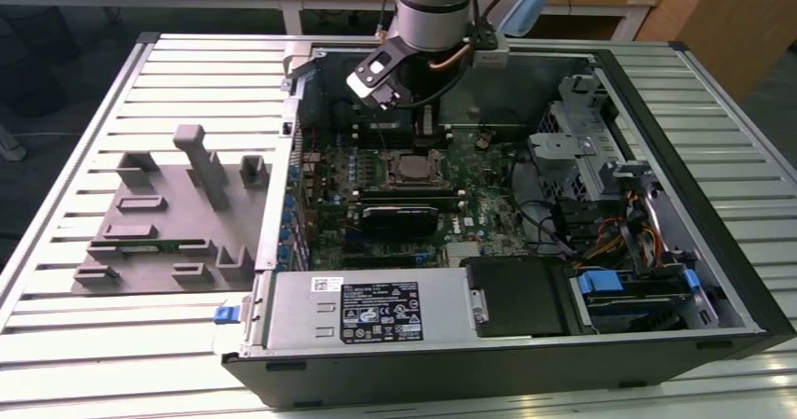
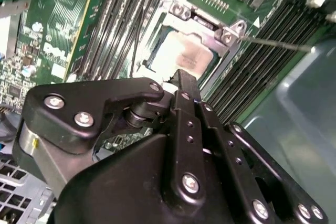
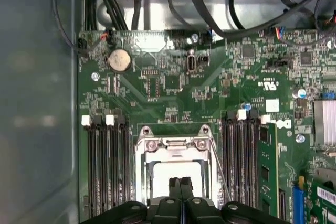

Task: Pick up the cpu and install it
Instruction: 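Close the cpu cover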

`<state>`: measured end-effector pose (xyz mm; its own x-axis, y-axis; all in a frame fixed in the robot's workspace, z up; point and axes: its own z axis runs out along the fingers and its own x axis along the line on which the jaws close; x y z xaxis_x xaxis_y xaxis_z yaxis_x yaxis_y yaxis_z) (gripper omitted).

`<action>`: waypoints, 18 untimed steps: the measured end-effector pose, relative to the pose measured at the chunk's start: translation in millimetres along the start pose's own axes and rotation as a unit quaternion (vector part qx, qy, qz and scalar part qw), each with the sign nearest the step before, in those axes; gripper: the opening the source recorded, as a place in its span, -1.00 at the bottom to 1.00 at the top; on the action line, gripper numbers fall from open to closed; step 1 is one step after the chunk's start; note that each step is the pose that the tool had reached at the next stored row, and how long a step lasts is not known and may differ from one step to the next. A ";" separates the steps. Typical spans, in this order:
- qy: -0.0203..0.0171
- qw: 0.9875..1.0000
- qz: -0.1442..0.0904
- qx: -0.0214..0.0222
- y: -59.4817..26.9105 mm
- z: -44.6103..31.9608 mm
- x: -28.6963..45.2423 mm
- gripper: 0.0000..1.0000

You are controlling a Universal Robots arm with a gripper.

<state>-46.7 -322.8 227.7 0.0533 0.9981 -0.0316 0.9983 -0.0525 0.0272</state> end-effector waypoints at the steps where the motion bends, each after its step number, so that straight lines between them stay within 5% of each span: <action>1: 0.000 1.000 0.000 0.000 -1.5 0.6 -0.1 -0.79; 10: 0.000 1.000 -0.002 0.000 -5.8 2.2 -0.3 -0.79; 14: 0.001 0.999 -0.033 -0.001 -5.8 2.4 -0.3 -0.79; 18: 0.002 0.998 -0.070 -0.002 -5.8 2.5 -0.3 -0.79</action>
<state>-52.5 -322.9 225.0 -0.0863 0.9958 -0.0318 0.9958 0.0871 0.0266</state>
